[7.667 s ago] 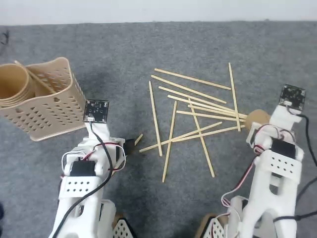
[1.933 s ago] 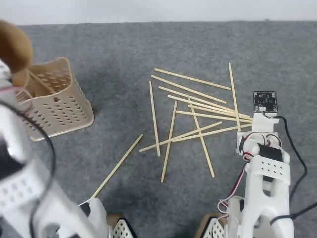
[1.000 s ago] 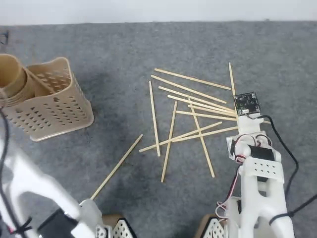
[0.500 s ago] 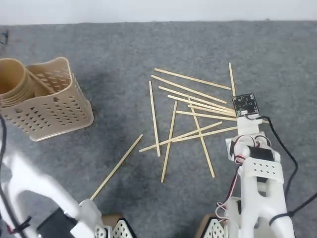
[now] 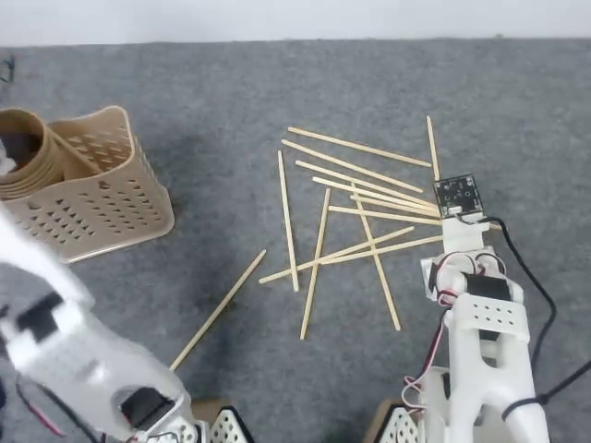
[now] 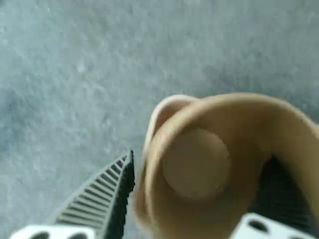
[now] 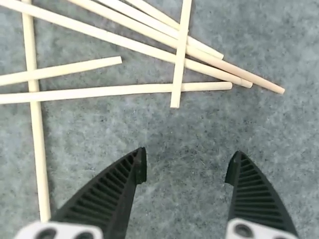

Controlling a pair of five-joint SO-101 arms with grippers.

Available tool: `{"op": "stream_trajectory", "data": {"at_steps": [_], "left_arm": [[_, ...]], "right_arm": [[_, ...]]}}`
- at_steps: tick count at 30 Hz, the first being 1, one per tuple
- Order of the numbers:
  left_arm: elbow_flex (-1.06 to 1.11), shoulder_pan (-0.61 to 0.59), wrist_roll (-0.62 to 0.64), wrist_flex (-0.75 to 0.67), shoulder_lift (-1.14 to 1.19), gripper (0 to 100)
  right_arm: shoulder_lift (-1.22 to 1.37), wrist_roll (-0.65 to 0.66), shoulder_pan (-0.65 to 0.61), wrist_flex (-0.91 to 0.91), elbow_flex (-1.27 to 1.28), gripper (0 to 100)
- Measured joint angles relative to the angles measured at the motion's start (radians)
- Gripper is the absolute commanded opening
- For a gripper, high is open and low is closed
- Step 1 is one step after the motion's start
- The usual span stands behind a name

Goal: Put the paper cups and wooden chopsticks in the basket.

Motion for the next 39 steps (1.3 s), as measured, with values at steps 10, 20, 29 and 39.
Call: {"op": "stream_trajectory", "data": {"at_steps": [10,20,29,39], "left_arm": [[-0.252,-0.044,-0.077,0.015,0.255,37],[-0.161,-0.018,-0.242,0.012,0.285,37],[-0.089,0.031,-0.322,0.011,0.272,21],[0.015,0.110,-0.342,0.014,0.166,1]], "right_arm": [[0.000,0.000,0.000,0.000,0.000,27.0],[0.000,0.000,0.002,-0.021,0.011,27.0],[0.000,0.000,0.000,-0.021,0.011,27.0],[0.000,0.000,0.000,-0.041,0.011,27.0]]}}
